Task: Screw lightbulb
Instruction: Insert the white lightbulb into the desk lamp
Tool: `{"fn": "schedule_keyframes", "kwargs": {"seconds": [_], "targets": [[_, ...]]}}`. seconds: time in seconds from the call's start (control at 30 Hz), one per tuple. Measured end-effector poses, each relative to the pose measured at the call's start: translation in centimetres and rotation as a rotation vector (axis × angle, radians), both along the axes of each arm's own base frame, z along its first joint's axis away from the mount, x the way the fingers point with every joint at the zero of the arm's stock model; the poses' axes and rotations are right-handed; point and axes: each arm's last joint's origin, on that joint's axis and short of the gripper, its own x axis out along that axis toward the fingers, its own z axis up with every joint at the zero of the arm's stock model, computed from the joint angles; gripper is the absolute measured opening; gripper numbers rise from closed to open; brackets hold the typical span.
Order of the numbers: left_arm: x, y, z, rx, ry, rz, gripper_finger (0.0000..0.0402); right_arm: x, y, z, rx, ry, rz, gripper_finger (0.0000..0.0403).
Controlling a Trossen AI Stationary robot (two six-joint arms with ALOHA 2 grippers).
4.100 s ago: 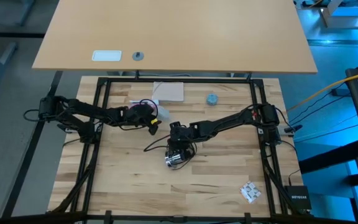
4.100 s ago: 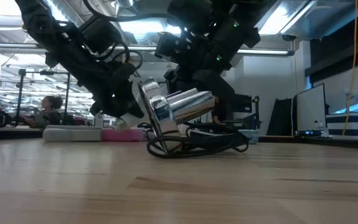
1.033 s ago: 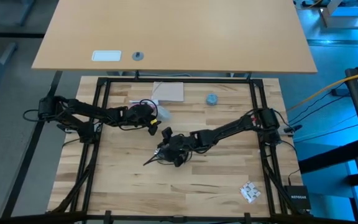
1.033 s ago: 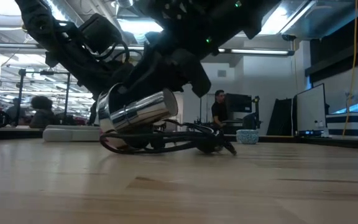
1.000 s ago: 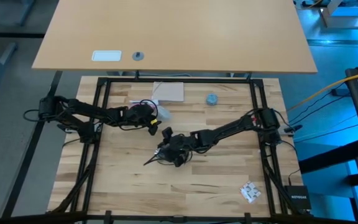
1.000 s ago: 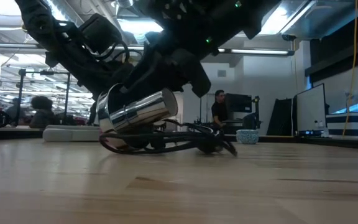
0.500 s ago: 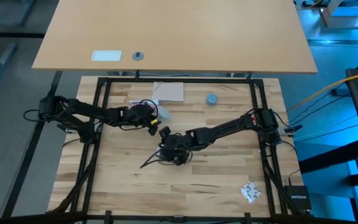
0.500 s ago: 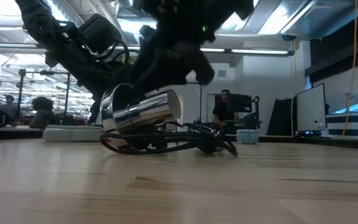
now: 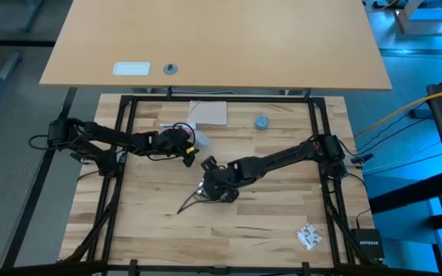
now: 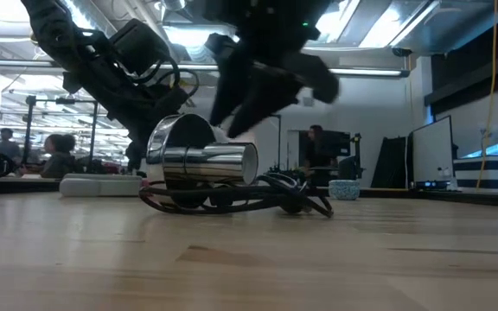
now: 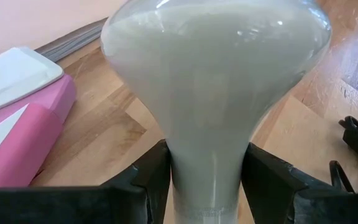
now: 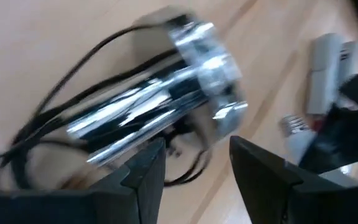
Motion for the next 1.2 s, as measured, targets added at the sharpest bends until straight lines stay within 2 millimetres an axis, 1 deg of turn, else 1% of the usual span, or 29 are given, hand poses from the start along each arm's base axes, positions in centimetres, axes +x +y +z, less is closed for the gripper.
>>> {"fn": "schedule_keyframes", "kwargs": {"seconds": [0.23,0.43,0.5,0.6,0.77,0.9,0.97,1.03,1.13,1.2], "targets": [[0.0,0.0,0.0,0.000,0.000,0.000,0.0155,-1.8,1.6,-0.5,-0.138,0.127,0.002,0.0182],[0.0,0.0,0.0,-0.008,-0.004,0.007,0.0155,-3.7,1.8,-0.3,-0.253,0.253,-0.016,0.0182],[0.0,0.0,0.0,-0.015,-0.006,0.013,0.0155,-4.5,1.6,0.3,-0.253,0.294,-0.042,0.0182],[0.0,0.0,0.0,-0.018,-0.009,0.016,0.0155,-5.9,1.0,2.0,-0.267,0.315,-0.094,0.0182],[0.0,0.0,0.0,-0.019,-0.010,0.017,0.0155,-8.3,0.0,5.1,-0.355,0.240,-0.179,0.0182],[0.0,0.0,0.1,-0.018,-0.011,0.017,0.0155,-10.7,-0.9,6.1,-0.356,0.196,-0.241,0.0182],[0.0,0.0,0.1,-0.018,-0.011,0.017,0.0155,-12.0,-1.3,6.0,-0.341,0.187,-0.277,0.0182],[0.0,0.0,0.1,-0.018,-0.011,0.016,0.0155,-13.3,-1.6,5.4,-0.321,0.174,-0.321,0.0182],[0.0,0.0,0.1,-0.018,-0.011,0.016,0.0155,-14.5,-2.0,3.5,-0.263,0.123,-0.390,0.0182],[0.0,0.0,0.1,-0.018,-0.013,0.017,0.0155,-14.5,-1.9,1.8,-0.203,0.079,-0.417,0.0182]]}}
